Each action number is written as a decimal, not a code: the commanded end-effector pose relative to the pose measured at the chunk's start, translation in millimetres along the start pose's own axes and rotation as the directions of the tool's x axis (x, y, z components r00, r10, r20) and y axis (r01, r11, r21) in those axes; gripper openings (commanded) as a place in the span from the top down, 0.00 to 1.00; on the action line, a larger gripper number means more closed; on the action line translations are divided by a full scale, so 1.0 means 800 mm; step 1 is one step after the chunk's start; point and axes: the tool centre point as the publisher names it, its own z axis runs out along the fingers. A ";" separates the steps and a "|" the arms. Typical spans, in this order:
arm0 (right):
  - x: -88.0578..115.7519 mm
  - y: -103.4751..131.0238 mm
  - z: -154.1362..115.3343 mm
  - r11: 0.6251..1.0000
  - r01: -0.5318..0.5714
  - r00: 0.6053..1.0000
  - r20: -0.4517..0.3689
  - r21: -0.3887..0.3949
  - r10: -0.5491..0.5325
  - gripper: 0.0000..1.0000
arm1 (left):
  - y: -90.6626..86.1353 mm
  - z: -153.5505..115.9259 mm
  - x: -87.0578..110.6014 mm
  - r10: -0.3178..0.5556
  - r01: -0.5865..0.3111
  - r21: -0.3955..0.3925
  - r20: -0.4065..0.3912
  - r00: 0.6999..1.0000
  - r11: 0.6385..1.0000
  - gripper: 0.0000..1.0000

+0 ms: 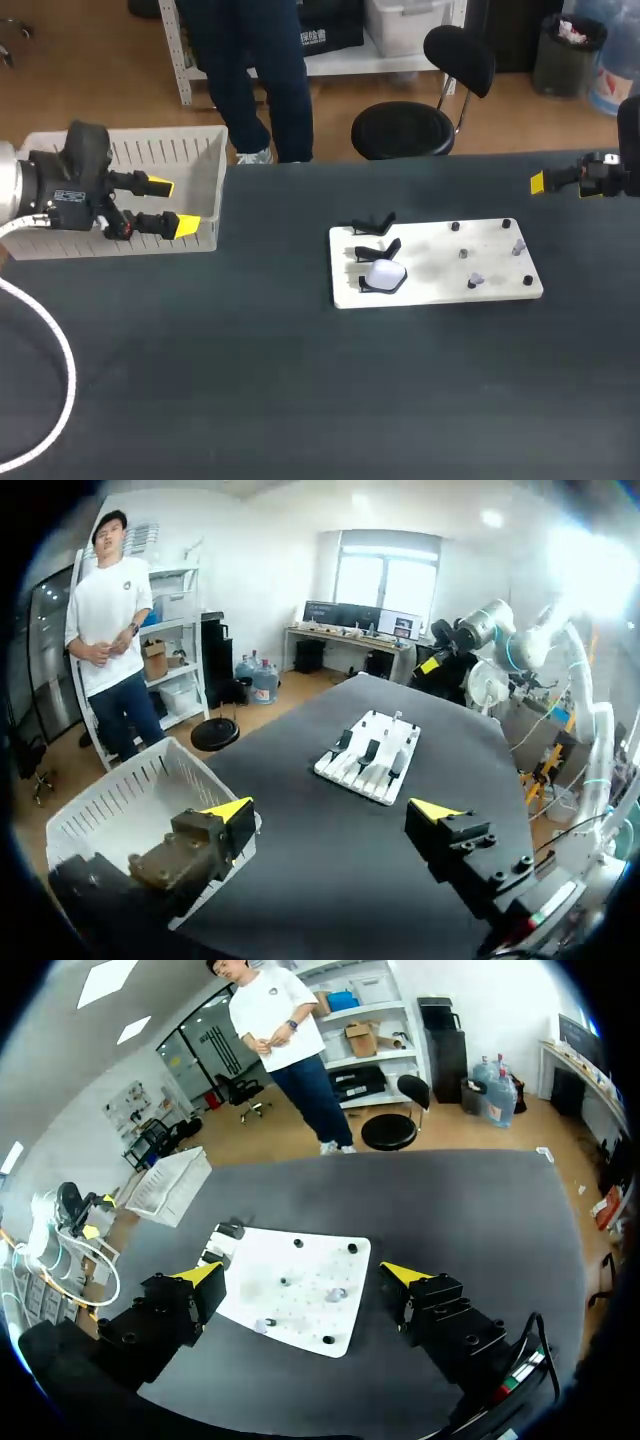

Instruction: Pick up each earbud case from the left stands, insert the matching earbuds, close the lid, and place the case in the box.

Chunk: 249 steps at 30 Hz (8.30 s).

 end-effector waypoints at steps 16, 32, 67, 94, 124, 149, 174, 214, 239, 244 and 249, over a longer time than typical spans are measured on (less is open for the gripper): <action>0.000 0.000 0.000 1.000 0.001 1.000 0.000 0.000 -0.001 0.00 | -0.052 0.043 0.007 0.110 -0.162 0.244 0.215 0.970 0.956 0.00; 0.000 0.000 0.000 1.000 0.001 1.000 0.000 0.000 -0.001 0.00 | -0.083 0.065 -0.008 0.190 -0.222 0.203 0.165 0.968 0.954 0.00; 0.000 0.000 0.000 1.000 0.001 1.000 0.000 0.000 -0.001 0.00 | -0.115 0.169 0.010 0.234 -0.247 0.260 0.080 0.969 0.933 0.00; 0.000 0.000 0.000 1.000 0.001 1.000 0.000 0.000 -0.001 0.00 | -0.122 0.241 0.007 0.293 -0.284 0.256 0.002 0.956 0.924 0.00; 0.000 0.000 0.000 1.000 0.001 1.000 0.000 0.000 -0.001 0.00 | -0.150 0.315 0.016 0.236 -0.225 0.327 0.008 0.972 0.918 0.12; 0.000 0.000 0.000 1.000 0.001 1.000 0.000 0.000 -0.001 0.00 | -0.147 0.335 0.026 0.203 -0.201 0.342 0.032 0.979 0.918 0.41; 0.000 0.000 0.000 1.000 0.001 1.000 0.000 0.000 -0.001 0.00 | -0.141 0.333 0.026 0.195 -0.197 0.346 0.039 0.980 0.918 1.00; -0.001 0.119 0.025 0.985 0.167 0.980 -0.098 -0.049 -0.171 0.00 | -0.133 0.304 -0.134 0.233 -0.295 0.241 0.254 0.939 0.925 1.00; -0.009 0.146 0.045 0.972 0.202 0.967 -0.130 -0.120 -0.217 0.00 | -0.153 0.317 -0.164 0.261 -0.350 0.271 0.315 0.912 0.897 1.00; -0.009 0.148 0.050 0.970 0.203 0.965 -0.141 -0.133 -0.221 0.00 | -0.155 0.316 -0.165 0.262 -0.355 0.273 0.323 0.909 0.894 1.00; -0.012 0.147 0.051 0.970 0.205 0.965 -0.139 -0.133 -0.223 0.00 | -0.158 0.316 -0.166 0.269 -0.364 0.279 0.327 0.906 0.889 1.00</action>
